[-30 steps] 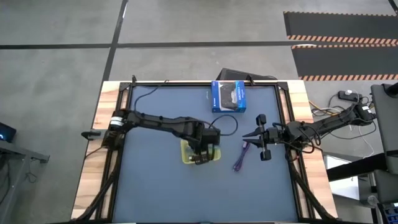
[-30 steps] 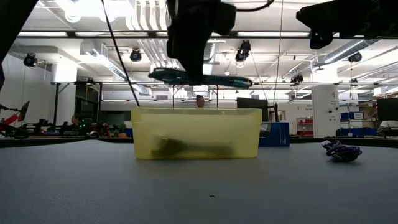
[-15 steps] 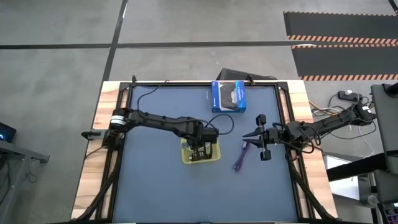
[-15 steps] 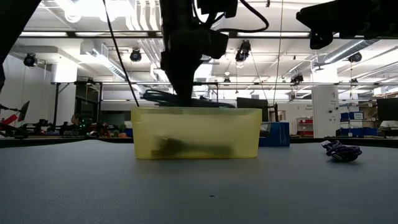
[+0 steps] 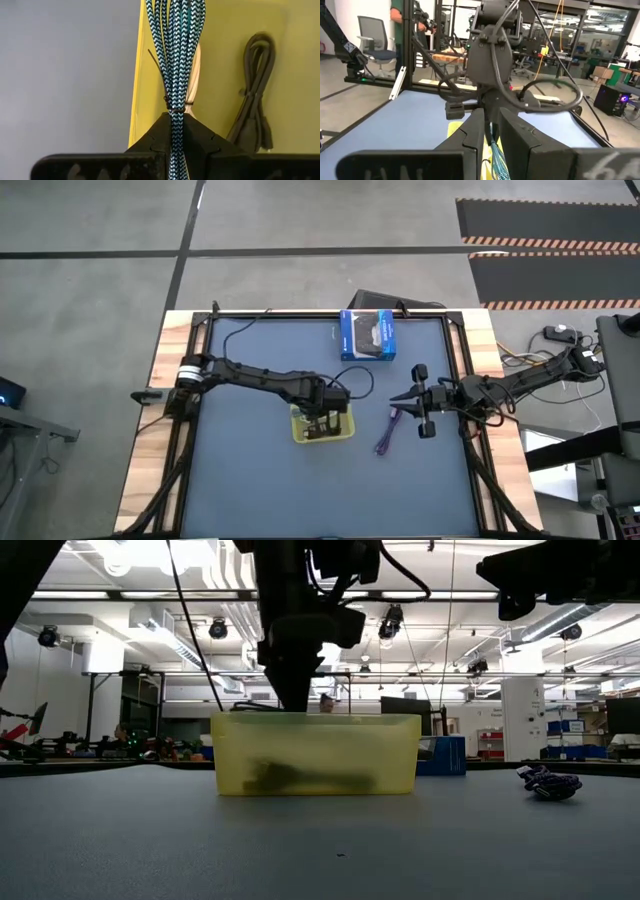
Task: Pick and place USB-C Cables
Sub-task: Put the blue charger cable into the yellow bin, then put the violet charger cable into the yellow bin
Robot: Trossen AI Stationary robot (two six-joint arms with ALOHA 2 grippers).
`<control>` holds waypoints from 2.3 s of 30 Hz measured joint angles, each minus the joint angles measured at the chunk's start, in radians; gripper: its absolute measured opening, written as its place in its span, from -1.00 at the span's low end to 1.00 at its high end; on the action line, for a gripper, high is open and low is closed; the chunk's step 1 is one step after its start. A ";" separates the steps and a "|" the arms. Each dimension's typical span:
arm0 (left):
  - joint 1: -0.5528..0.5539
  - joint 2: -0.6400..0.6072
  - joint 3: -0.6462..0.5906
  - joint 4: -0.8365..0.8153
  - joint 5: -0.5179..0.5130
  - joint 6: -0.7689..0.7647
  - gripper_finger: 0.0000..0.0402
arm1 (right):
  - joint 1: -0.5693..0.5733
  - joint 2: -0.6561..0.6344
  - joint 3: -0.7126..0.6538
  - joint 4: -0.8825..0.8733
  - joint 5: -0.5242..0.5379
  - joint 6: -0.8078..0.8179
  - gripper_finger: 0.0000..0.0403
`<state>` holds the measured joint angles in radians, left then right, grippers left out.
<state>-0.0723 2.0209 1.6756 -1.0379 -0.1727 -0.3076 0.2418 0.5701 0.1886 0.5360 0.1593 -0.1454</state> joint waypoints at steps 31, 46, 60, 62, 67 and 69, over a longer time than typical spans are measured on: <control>0.000 0.000 -0.093 0.138 -0.026 0.008 -0.83 | 0.000 0.000 0.000 -0.007 0.001 -0.004 -0.76; 0.000 0.000 -0.099 0.139 -0.027 0.007 -0.78 | 0.000 0.000 0.000 -0.007 0.001 -0.004 -0.76; 0.000 0.000 -0.099 0.140 -0.018 -0.001 -0.69 | 0.000 0.000 0.000 -0.007 0.000 -0.004 -0.76; 0.000 0.000 -0.099 0.140 -0.018 -0.002 -0.60 | 0.000 0.000 0.000 -0.008 0.000 -0.004 -0.76; 0.000 0.000 -0.099 0.139 -0.016 -0.002 -0.36 | 0.000 0.000 0.000 -0.008 0.000 -0.004 -0.76; 0.000 0.000 -0.091 0.131 -0.015 -0.001 -0.27 | 0.000 0.000 0.000 -0.008 0.000 -0.004 -0.76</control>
<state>-0.0721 2.0207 1.5847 -0.9070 -0.1880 -0.3089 0.2419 0.5701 0.1886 0.5282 0.1596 -0.1497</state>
